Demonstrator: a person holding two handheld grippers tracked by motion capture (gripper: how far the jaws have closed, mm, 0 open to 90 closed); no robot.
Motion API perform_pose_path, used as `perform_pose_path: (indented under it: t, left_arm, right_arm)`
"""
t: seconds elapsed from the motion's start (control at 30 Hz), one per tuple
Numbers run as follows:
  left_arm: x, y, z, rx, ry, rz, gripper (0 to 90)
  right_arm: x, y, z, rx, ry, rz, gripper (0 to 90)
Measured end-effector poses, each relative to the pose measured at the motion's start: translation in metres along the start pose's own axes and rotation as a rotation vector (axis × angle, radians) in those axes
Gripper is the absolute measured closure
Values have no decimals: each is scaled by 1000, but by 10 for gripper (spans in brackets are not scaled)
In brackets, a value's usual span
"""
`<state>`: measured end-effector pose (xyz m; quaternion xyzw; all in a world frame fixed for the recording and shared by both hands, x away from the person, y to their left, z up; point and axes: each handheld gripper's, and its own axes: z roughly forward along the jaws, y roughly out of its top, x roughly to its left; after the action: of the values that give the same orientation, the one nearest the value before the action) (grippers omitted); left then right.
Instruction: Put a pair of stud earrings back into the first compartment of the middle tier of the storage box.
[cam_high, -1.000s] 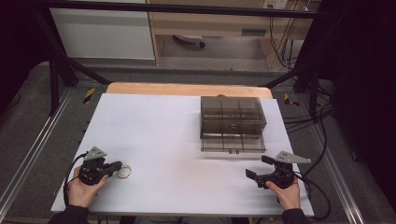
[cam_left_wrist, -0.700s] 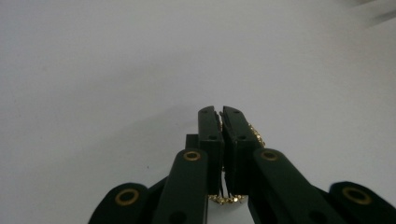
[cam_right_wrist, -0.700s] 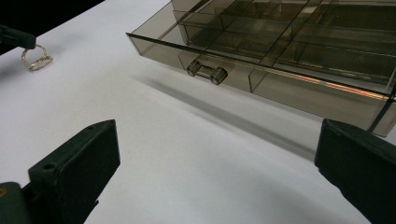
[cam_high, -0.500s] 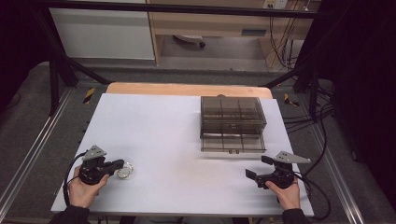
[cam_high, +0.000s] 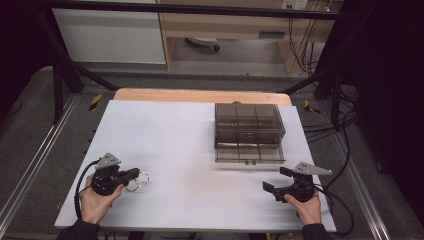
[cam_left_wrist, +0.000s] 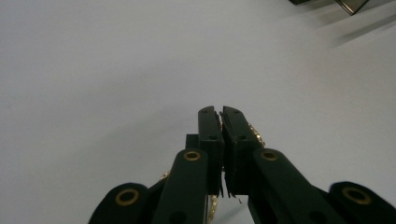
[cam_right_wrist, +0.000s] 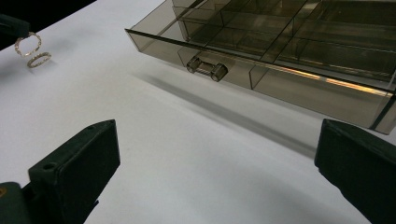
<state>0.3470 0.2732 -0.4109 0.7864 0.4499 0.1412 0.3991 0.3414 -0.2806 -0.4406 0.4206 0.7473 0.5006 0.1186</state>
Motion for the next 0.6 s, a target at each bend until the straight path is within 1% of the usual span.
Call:
perform_pose_path:
  t: [0.17,0.4,0.6]
  left_arm:
    - [-7,5,3,3,-6,19,865]
    - [-13,9,6,7,-11,30,864]
    - [-23,18,11,-2,-25,46,864]
  right_arm:
    - [0,0,0,2,-3,-2,6]
    - [0,0,1,6,-1,-3,6]
    - [1,0,1,8,-2,-2,6]
